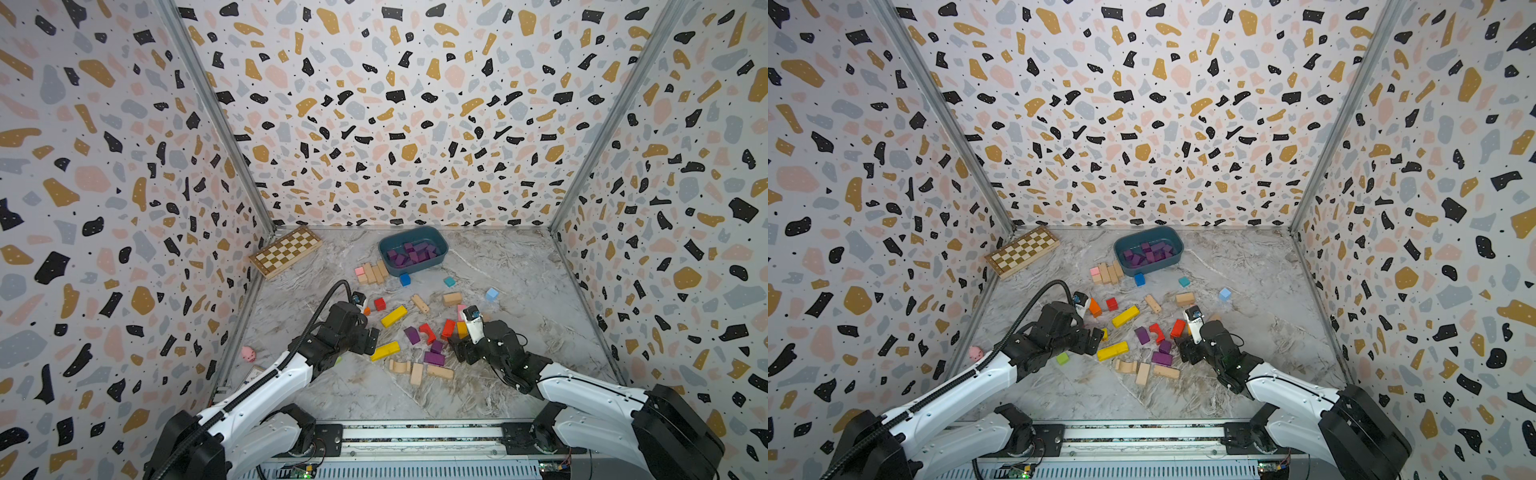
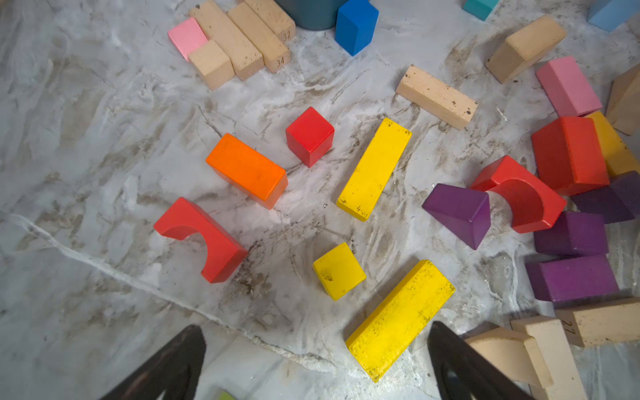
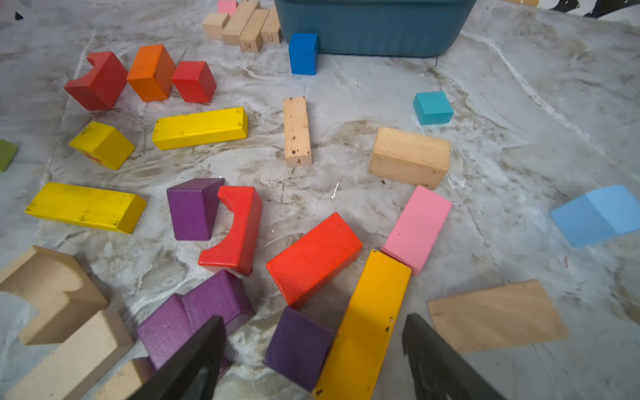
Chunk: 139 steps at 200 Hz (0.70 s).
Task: Pick purple bricks into the storage bin
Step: Pick up the building block from the center of the board.
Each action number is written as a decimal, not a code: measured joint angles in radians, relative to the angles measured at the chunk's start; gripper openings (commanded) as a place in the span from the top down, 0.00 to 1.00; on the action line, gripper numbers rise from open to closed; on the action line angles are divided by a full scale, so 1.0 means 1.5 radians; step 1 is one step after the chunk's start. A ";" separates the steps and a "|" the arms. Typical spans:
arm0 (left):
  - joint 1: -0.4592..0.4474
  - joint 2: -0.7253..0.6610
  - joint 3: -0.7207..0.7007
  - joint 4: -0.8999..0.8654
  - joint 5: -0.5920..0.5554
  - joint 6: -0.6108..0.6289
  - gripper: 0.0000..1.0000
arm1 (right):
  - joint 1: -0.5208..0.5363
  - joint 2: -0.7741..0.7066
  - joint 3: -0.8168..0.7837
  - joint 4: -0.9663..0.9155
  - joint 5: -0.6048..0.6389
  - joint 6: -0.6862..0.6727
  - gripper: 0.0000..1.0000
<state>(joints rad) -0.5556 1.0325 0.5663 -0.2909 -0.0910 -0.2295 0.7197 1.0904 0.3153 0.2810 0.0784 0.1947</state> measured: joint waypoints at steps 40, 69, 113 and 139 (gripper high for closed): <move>0.000 0.041 -0.043 0.049 0.009 -0.023 0.01 | 0.002 0.046 0.019 -0.023 -0.003 0.005 0.25; 0.000 0.023 -0.064 0.076 0.022 -0.024 0.01 | 0.004 0.078 0.037 -0.029 -0.003 0.007 0.32; 0.000 -0.022 -0.082 0.109 0.063 -0.017 0.01 | 0.005 0.120 0.062 -0.034 -0.003 0.018 0.39; 0.000 -0.030 -0.089 0.115 0.076 -0.014 0.01 | 0.011 0.141 0.072 -0.043 -0.003 0.022 0.40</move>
<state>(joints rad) -0.5556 0.9871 0.4324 -0.1177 0.0223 -0.2504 0.7357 1.3022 0.4229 0.2165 0.0734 0.2276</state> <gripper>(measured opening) 0.990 0.606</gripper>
